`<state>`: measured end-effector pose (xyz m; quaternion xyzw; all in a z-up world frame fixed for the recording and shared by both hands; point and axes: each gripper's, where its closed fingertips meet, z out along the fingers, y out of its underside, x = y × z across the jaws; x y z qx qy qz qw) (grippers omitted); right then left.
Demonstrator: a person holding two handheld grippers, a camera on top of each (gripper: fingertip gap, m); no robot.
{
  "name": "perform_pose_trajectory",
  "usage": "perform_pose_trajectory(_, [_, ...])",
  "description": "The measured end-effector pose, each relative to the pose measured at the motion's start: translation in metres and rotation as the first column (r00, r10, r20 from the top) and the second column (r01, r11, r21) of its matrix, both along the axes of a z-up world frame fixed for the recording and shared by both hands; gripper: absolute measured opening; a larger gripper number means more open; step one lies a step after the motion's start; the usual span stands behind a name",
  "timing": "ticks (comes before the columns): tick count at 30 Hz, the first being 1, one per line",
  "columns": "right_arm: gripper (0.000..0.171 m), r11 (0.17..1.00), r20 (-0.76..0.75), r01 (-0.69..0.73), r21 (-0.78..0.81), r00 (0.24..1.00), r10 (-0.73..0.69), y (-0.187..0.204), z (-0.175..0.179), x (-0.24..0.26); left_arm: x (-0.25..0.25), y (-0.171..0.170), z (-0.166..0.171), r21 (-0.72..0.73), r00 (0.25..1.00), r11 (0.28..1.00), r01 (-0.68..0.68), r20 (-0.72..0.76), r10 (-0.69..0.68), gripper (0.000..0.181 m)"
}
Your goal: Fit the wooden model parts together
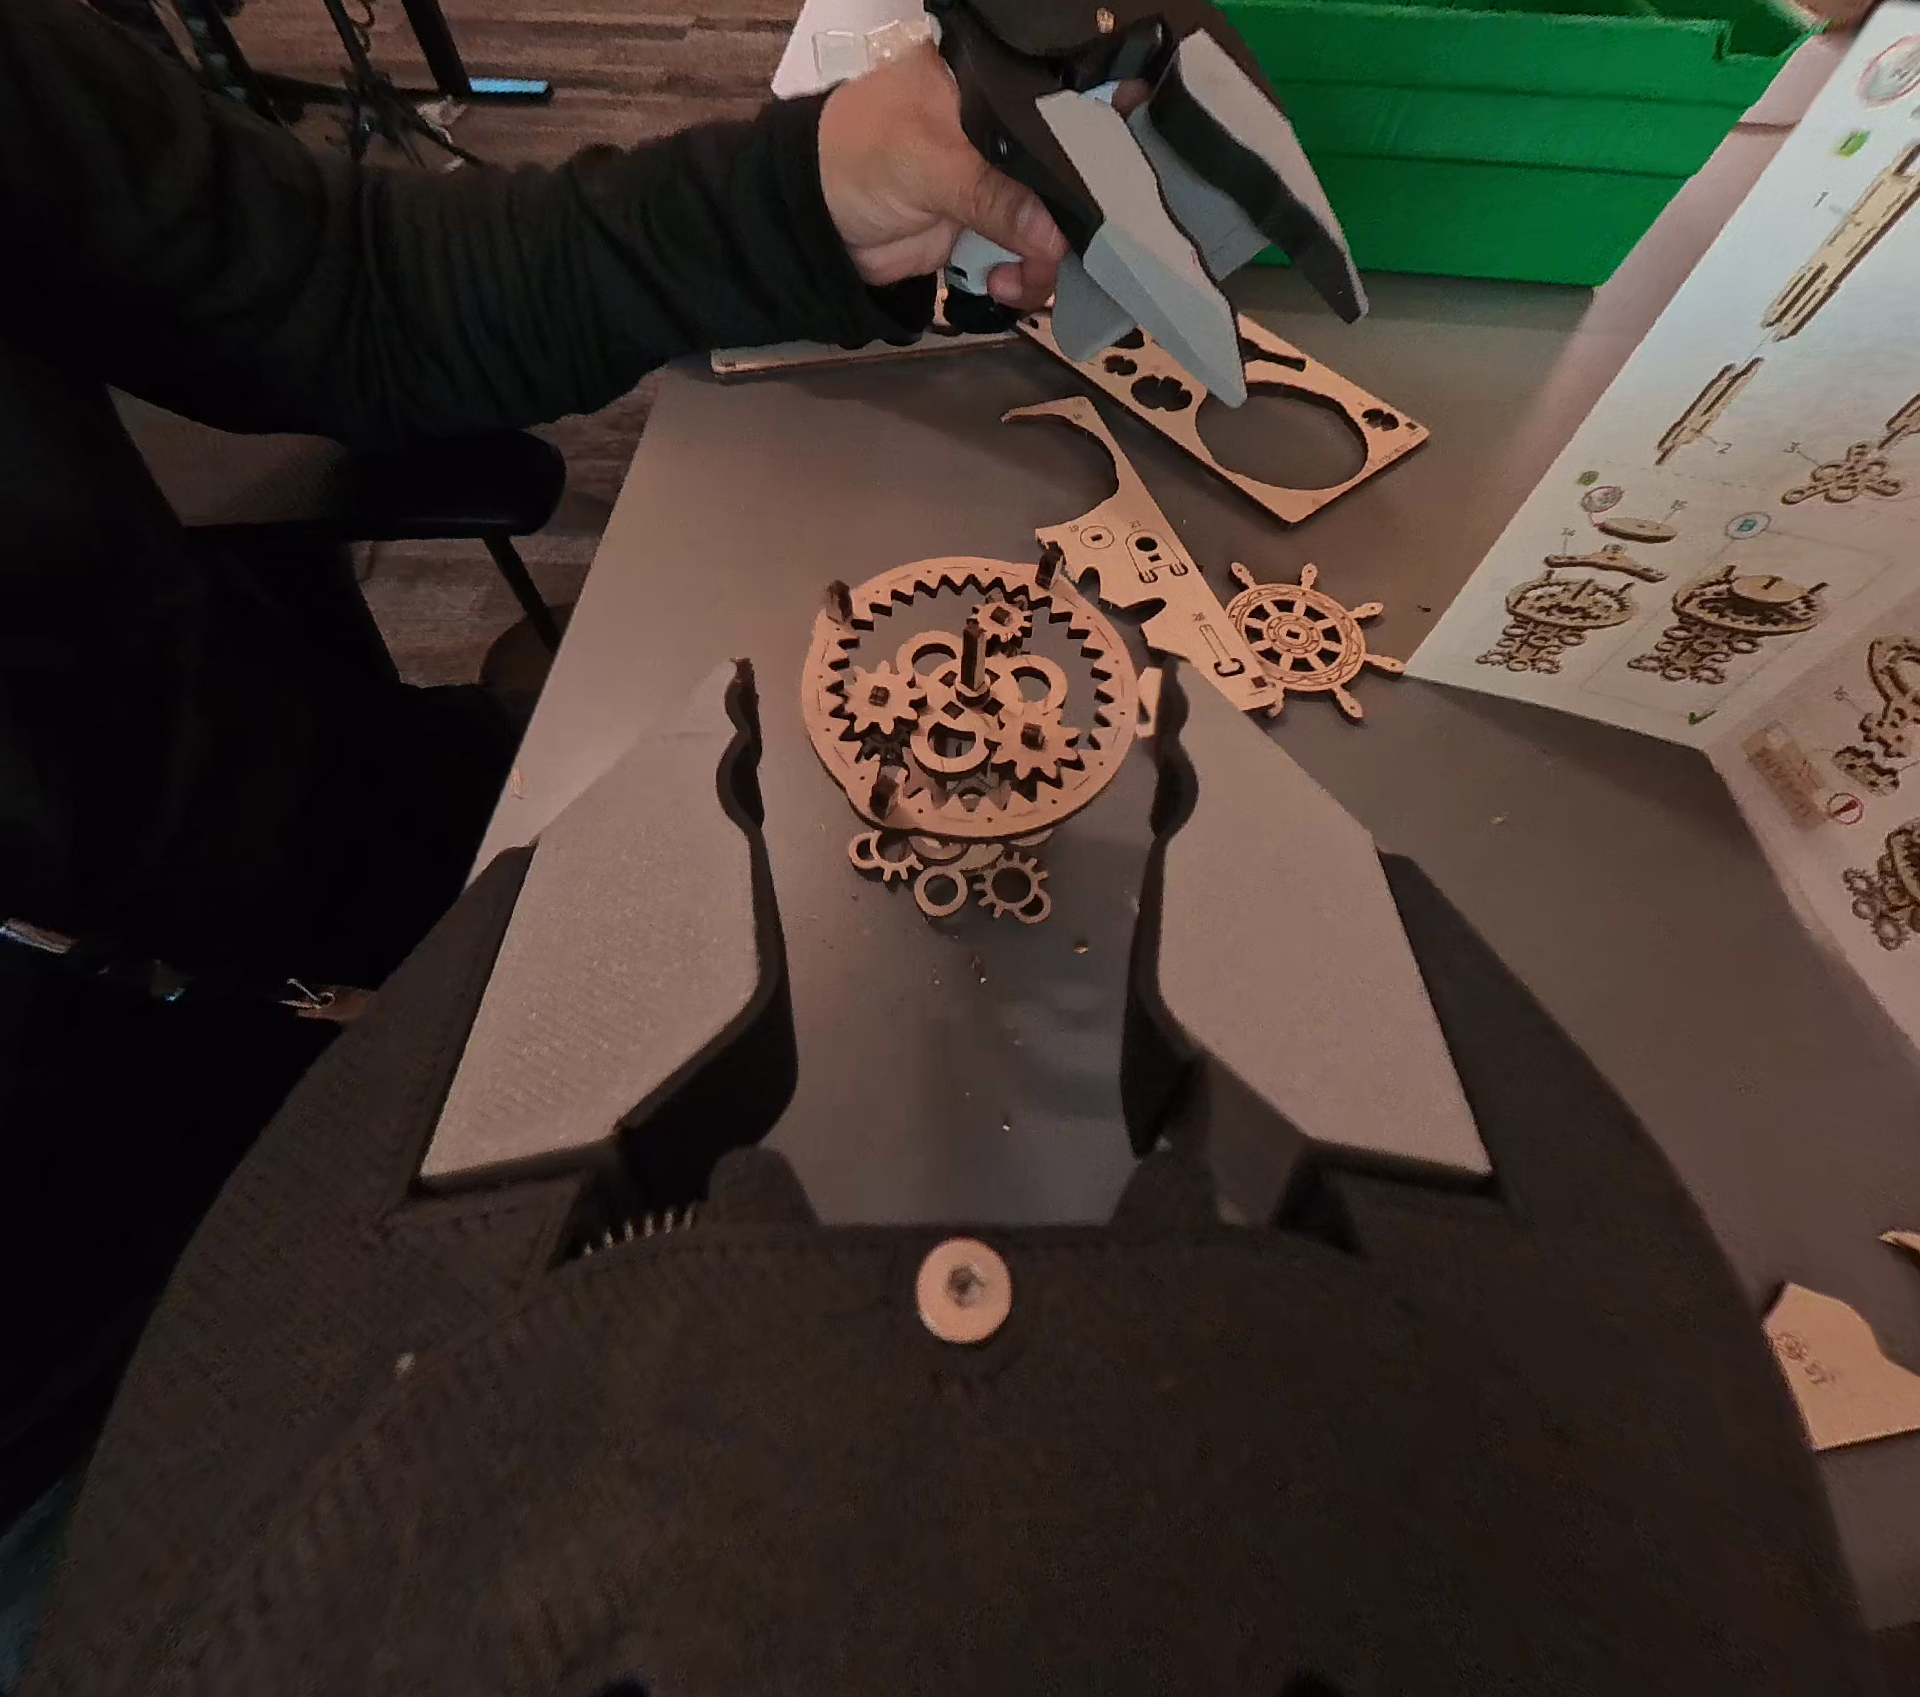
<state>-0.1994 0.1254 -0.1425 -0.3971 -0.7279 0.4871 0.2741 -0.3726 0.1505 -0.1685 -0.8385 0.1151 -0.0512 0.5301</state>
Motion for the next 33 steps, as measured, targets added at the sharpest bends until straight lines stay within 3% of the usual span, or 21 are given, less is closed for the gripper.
perform_pose_trajectory(9, [0.074,0.985,-0.186,0.117,-0.13,0.973,-0.14,0.038,0.046,0.02,0.0,0.001,-0.002,-0.005,1.0,1.0,-0.002,-0.012,0.002,0.056])
perform_pose_trajectory(12, [0.063,0.973,-0.233,0.205,-0.105,0.946,-0.225,0.059,0.051,0.028,0.001,0.002,-0.002,-0.005,1.0,1.0,0.0,-0.007,0.0,0.056])
perform_pose_trajectory(15, [0.064,0.953,-0.228,0.297,-0.052,0.926,-0.301,0.079,0.045,0.036,0.005,0.002,-0.006,-0.019,1.0,1.0,0.014,-0.018,-0.014,0.056])
perform_pose_trajectory(19, [0.067,0.887,-0.223,0.461,-0.04,0.861,-0.457,0.112,0.04,0.049,0.003,0.002,-0.006,-0.013,0.994,1.0,-0.016,-0.112,0.015,0.056])
perform_pose_trajectory(22, [0.067,0.769,-0.213,0.638,-0.05,0.745,-0.632,0.153,0.038,0.06,-0.004,0.003,-0.007,-0.011,0.986,0.998,-0.069,-0.151,0.066,0.055])
perform_pose_trajectory(25, [0.068,0.687,-0.19,0.726,-0.041,0.669,-0.718,0.177,0.034,0.068,-0.004,0.002,-0.005,-0.011,0.987,0.997,-0.074,-0.144,0.072,0.056])
perform_pose_trajectory(30, [0.063,0.63,-0.179,0.777,-0.011,0.618,-0.766,0.196,0.029,0.064,-0.008,0.0,-0.005,-0.016,0.981,0.995,-0.1,-0.171,0.096,0.056])
perform_pose_trajectory(33, [0.049,0.647,-0.121,0.763,0.003,0.642,-0.757,0.205,0.024,0.043,0.002,0.0,0.001,0.006,0.987,0.998,-0.064,-0.145,0.064,0.056])
